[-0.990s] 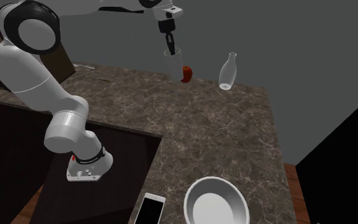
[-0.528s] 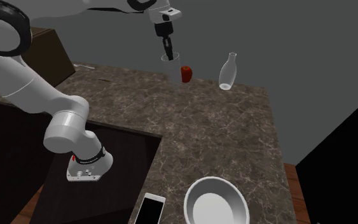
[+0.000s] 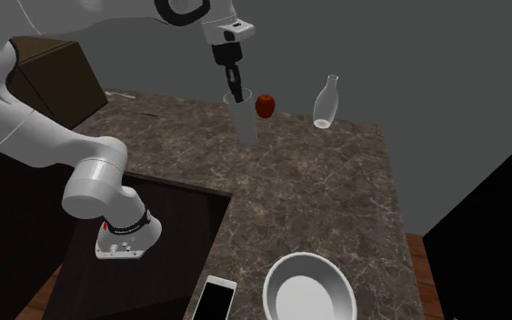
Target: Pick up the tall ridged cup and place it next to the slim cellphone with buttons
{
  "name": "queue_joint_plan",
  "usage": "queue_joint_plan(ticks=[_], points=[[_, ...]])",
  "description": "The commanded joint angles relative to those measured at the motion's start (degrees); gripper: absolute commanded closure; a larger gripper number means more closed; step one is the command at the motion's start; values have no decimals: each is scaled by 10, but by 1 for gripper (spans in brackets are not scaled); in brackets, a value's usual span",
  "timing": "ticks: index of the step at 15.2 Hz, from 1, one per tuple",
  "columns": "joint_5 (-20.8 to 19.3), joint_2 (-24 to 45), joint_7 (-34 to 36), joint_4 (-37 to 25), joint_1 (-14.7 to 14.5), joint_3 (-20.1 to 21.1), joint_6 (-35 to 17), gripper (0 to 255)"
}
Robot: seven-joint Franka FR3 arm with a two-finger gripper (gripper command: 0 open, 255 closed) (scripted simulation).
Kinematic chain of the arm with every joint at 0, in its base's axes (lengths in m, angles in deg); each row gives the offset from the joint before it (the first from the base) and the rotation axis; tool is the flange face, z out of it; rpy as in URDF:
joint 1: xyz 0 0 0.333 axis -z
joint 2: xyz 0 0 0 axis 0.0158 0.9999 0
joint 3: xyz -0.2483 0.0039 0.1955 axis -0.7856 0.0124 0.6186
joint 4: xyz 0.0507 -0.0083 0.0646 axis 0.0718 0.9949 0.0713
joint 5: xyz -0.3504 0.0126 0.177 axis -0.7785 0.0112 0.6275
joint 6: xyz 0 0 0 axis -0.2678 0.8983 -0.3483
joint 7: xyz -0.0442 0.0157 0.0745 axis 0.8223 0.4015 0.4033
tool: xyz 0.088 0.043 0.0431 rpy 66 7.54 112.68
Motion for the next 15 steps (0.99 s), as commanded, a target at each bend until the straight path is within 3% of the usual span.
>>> queue_joint_plan(ticks=[1, 15], points=[[0, -31, -29, 30, 1, -25, -1, 255], [-68, -161, -219, 133, 45, -202, 12, 255]])
